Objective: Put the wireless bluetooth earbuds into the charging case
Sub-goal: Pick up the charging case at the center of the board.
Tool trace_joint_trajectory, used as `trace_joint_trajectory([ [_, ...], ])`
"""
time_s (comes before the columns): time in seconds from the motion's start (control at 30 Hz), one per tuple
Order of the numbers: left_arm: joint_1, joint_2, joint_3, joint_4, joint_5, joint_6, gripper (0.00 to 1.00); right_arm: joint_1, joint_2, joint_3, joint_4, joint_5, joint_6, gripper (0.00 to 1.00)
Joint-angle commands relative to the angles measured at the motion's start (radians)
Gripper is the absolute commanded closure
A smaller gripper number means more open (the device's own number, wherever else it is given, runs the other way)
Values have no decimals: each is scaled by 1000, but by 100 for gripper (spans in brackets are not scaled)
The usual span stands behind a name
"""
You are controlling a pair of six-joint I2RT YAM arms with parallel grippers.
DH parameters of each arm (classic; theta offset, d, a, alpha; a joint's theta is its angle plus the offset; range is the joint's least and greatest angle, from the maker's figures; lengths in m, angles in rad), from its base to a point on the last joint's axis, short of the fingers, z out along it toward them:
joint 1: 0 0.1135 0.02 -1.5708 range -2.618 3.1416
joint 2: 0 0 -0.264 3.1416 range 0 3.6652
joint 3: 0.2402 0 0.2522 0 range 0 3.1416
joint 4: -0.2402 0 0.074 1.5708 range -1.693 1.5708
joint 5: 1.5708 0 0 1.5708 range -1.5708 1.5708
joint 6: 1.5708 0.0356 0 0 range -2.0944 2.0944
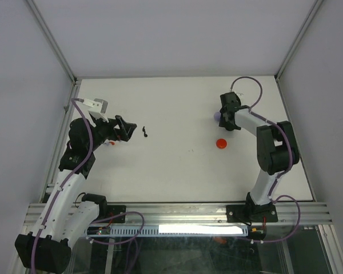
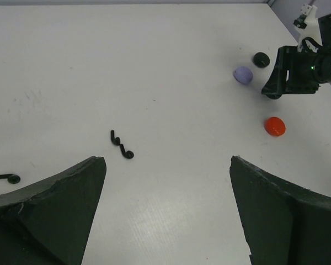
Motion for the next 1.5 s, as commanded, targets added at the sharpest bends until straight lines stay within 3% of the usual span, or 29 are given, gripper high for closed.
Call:
trace_joint_trajectory([
  [0.0,-10,55,67,10,142,-21,1,81,-167,-7,-8,-63,-144,59],
  [0.27,-21,244,127,-3,399,-132,1,246,-395,-38,2,-317,-368,63],
  [0.47,-61,282,119,31,484,-198,1,364,-487,-37,0,-513,-510,65],
  [0.77,-97,297,42,183,564,-346,6,541,-514,-37,-5,-584,-831,66],
  [1.1,-177,418,16,349,628,-461,27,646,-472,29,-24,-667,-1062,65],
  [1.47,-201,472,6,447,672,-515,53,687,-432,61,-17,-687,-1155,68],
])
